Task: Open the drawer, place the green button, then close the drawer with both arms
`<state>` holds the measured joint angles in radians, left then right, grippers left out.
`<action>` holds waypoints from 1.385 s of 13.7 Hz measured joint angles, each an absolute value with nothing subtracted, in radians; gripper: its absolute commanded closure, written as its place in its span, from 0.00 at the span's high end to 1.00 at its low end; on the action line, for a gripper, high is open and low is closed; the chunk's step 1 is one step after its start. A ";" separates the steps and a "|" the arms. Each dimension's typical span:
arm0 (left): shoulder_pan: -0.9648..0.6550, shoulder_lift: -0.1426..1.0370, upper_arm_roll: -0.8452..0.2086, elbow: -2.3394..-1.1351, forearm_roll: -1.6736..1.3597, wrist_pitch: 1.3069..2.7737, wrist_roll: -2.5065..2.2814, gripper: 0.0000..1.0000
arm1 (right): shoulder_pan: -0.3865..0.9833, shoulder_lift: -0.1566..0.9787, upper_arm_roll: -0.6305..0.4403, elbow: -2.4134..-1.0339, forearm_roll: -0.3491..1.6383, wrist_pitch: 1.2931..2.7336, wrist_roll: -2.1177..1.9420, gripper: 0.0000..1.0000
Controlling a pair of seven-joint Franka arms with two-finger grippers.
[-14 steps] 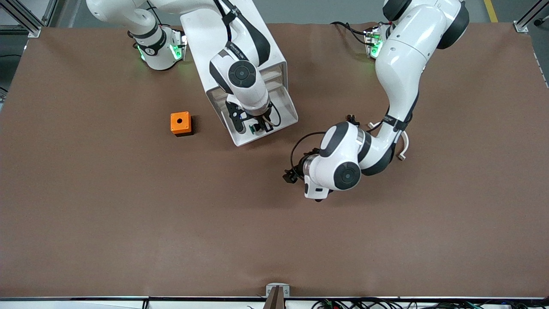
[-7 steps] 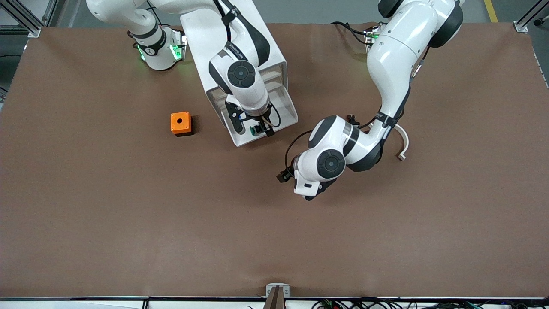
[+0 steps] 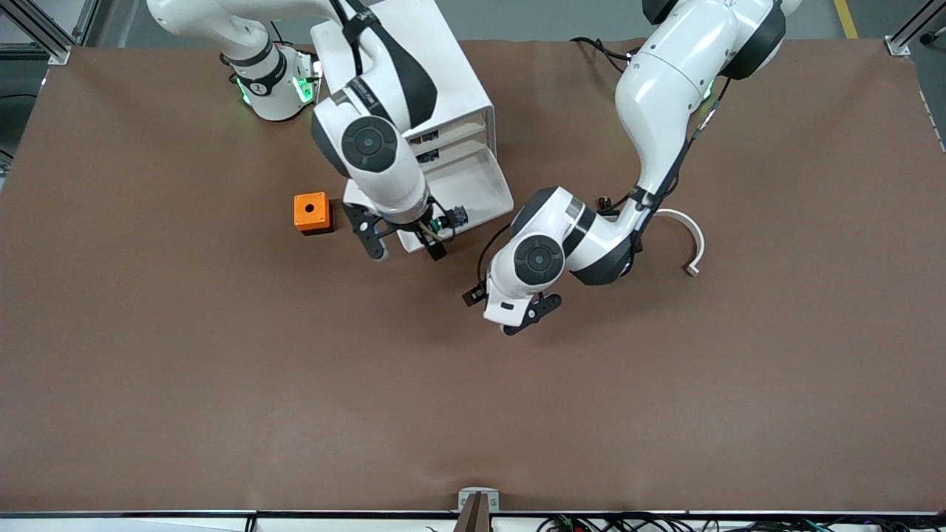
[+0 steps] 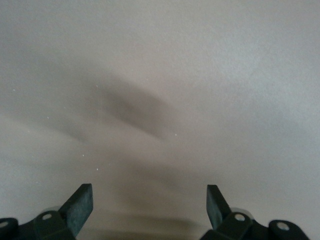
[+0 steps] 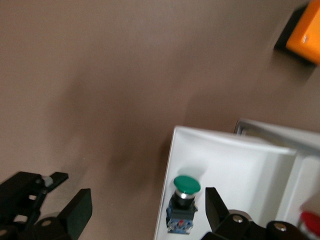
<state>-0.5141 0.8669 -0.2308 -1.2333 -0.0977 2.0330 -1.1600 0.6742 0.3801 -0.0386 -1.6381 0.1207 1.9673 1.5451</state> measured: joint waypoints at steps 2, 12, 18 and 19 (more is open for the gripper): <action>-0.527 0.867 -0.231 -1.235 -0.062 2.033 -1.160 1.00 | 0.629 0.364 -0.041 -1.597 0.107 1.893 1.408 1.00; -0.603 0.865 -0.269 -1.282 -0.033 2.032 -1.200 1.00 | 0.325 0.218 -0.046 -1.576 0.098 1.769 0.857 1.00; -0.604 0.862 -0.328 -1.312 -0.042 2.032 -1.260 1.00 | 0.130 0.151 -0.047 -1.576 0.097 1.680 0.468 1.00; -0.604 0.862 -0.331 -1.315 -0.059 2.032 -1.270 1.00 | 0.097 0.139 -0.047 -1.576 0.097 1.671 0.404 1.00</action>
